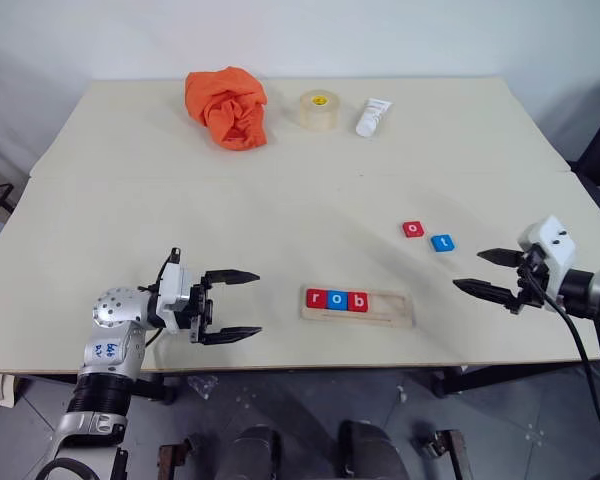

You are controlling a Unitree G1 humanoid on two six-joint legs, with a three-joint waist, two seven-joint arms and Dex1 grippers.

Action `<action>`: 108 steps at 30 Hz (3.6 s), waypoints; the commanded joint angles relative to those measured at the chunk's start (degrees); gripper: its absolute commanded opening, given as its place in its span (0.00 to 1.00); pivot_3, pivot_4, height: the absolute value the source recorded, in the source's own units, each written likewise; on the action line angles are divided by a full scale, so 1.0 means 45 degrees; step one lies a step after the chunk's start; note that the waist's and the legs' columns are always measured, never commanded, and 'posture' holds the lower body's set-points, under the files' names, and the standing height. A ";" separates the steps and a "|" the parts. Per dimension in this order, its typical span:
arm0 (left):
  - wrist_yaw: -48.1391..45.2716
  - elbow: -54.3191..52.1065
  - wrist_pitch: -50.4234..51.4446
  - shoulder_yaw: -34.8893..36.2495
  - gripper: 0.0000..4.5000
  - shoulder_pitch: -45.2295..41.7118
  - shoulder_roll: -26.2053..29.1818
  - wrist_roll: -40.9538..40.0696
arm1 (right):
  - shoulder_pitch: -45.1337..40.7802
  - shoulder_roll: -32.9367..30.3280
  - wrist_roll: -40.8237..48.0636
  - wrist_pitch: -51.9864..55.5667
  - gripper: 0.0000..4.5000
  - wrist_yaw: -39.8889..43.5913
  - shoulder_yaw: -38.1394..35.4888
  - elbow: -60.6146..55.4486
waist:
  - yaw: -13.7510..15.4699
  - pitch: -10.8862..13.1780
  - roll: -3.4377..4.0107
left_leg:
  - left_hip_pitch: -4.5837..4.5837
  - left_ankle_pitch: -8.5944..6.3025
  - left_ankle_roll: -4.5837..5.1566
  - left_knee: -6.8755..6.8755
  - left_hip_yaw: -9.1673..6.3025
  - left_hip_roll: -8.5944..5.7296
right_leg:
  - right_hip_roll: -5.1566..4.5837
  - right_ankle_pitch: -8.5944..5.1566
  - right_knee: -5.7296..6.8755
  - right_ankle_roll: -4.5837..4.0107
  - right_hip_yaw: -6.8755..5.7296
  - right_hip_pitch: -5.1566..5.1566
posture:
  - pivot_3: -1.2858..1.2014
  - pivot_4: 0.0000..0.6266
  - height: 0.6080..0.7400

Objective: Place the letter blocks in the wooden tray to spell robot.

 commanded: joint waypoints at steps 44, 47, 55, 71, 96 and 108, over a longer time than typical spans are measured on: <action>0.0212 -0.0419 -0.0383 0.0251 1.00 0.0098 -0.0244 -0.0096 | -0.6305 0.3846 -0.2410 0.1055 0.99 -0.5927 0.2954 0.3908 | -0.0164 -0.0001 0.0002 | -0.0001 0.0003 0.0008 -0.0007 0.0000 -0.0012 | -0.0007 0.0001 0.0095 0.0002 -0.0013 -0.0028 | 0.52 0.24 1.00; 0.0249 -0.0598 -0.0354 0.0300 1.00 0.0286 -0.0181 -0.0125 | -0.6503 0.4164 -0.2619 0.1122 0.99 -0.6095 0.3155 0.4017 | -0.0146 -0.0001 0.0003 | -0.0002 0.0003 0.0008 -0.0003 -0.0002 -0.0011 | -0.0006 0.0001 0.0098 0.0002 -0.0015 -0.0027 | 0.52 0.24 1.00; 0.0481 -0.0732 -0.0423 0.0317 1.00 0.0400 -0.0247 -0.0066 | -0.6737 0.4711 -0.3001 0.1976 0.99 -0.6959 0.3317 0.4181 | -0.0167 0.0000 0.0004 | -0.0002 0.0003 0.0009 -0.0002 -0.0002 -0.0012 | -0.0006 0.0001 0.0104 0.0002 -0.0012 -0.0030 | 0.52 0.24 1.00; 0.0744 -0.0990 -0.0528 0.0235 1.00 0.0628 -0.0330 -0.0059 | -0.6775 0.5443 -0.2611 0.3042 0.41 -0.8110 0.2575 0.4085 | -0.0151 -0.0001 0.0005 | -0.0001 0.0003 0.0009 0.0006 -0.0004 -0.0016 | -0.0011 0.0001 0.0112 0.0002 -0.0008 -0.0026 | 0.52 0.24 1.00; -0.1394 0.1664 -0.0785 -0.0272 1.00 -0.1326 -0.0482 0.0020 | -0.1228 0.7430 -0.1982 1.2236 0.32 -1.1897 0.0174 -1.0658 | -0.0143 0.0000 0.0010 | -0.0086 0.0003 0.0016 0.0001 -0.0004 -0.0027 | -0.0002 0.0002 0.0147 0.0002 0.0010 -0.0133 | 0.52 0.24 1.00; -0.1449 0.1577 -0.0693 -0.0334 1.00 -0.1382 -0.0361 -0.0086 | 0.0089 0.9002 -0.2414 1.3337 0.32 -1.2515 -0.0508 -1.1609 | -0.0136 0.0000 0.0010 | -0.0109 0.0011 0.0029 0.0002 0.0003 -0.0042 | 0.0003 0.0002 0.0182 0.0004 0.0032 -0.0181 | 0.52 0.24 1.00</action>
